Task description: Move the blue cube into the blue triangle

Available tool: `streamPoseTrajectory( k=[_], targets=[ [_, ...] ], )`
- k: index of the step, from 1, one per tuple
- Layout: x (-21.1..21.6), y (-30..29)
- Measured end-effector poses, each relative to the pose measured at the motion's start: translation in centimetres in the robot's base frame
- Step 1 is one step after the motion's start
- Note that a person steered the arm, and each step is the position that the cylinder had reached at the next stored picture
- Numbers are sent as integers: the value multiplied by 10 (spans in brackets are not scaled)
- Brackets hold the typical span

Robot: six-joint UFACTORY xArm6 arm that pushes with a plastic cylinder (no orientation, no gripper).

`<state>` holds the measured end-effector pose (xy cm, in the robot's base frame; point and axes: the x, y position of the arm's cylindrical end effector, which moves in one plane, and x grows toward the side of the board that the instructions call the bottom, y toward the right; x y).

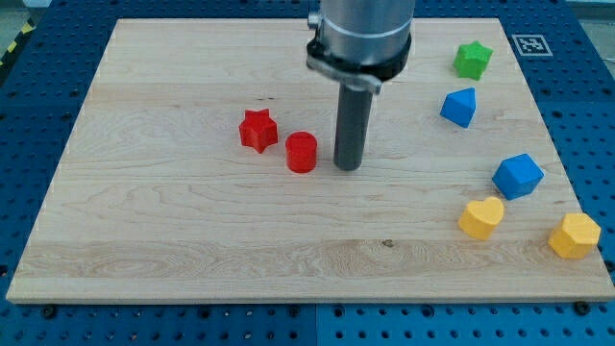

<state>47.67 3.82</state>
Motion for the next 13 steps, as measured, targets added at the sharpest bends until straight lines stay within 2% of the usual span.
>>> streamPoseTrajectory(
  k=[1, 3, 8, 10, 11, 12, 13],
  targets=[
    [-1, -5],
    [-15, -69],
    [-11, 149],
    [-13, 217],
    [-13, 272],
    [11, 305],
    [50, 304]
  ],
)
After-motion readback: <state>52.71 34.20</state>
